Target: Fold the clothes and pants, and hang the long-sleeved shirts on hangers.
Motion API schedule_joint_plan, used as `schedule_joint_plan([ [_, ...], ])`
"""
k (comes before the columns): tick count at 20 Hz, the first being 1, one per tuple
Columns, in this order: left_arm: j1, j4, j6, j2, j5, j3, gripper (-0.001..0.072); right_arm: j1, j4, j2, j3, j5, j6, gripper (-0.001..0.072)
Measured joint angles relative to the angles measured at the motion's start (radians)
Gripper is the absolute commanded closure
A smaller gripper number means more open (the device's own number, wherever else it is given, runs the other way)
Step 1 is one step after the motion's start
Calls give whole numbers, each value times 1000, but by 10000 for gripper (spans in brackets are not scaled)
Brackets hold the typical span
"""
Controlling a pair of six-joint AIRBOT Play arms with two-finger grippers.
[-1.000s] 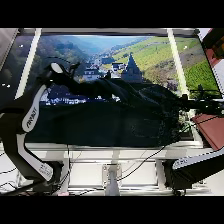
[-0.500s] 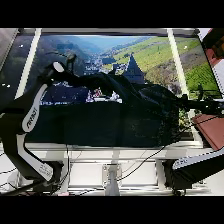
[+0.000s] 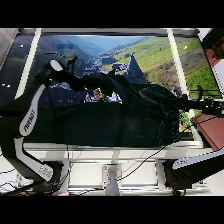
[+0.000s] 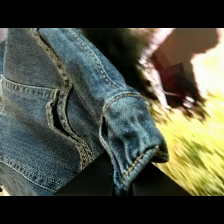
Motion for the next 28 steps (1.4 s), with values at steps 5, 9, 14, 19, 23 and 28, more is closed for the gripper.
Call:
schedule_joint_plan([
  [5, -153, -20, -68, -76, 164, -21, 103, 0, 0, 0, 0, 7, 0, 636],
  [9, -209, -34, -151, -126, 298, -23, 246, 0, 0, 0, 0, 11, 0, 636],
  [14, -217, -13, -197, -145, 399, -26, 685, 0, 2, 0, 0, 13, 0, 671],
  [19, -111, 190, -208, -57, 383, -27, 686, 0, 19, 10, 0, 25, -14, 671],
  [23, 39, 478, -251, 113, 373, -24, 686, -1, 31, 47, -1, -5, -24, 672],
  [28, 208, 701, -264, 276, 433, -24, 684, -1, 53, 89, 0, -64, -26, 672],
])
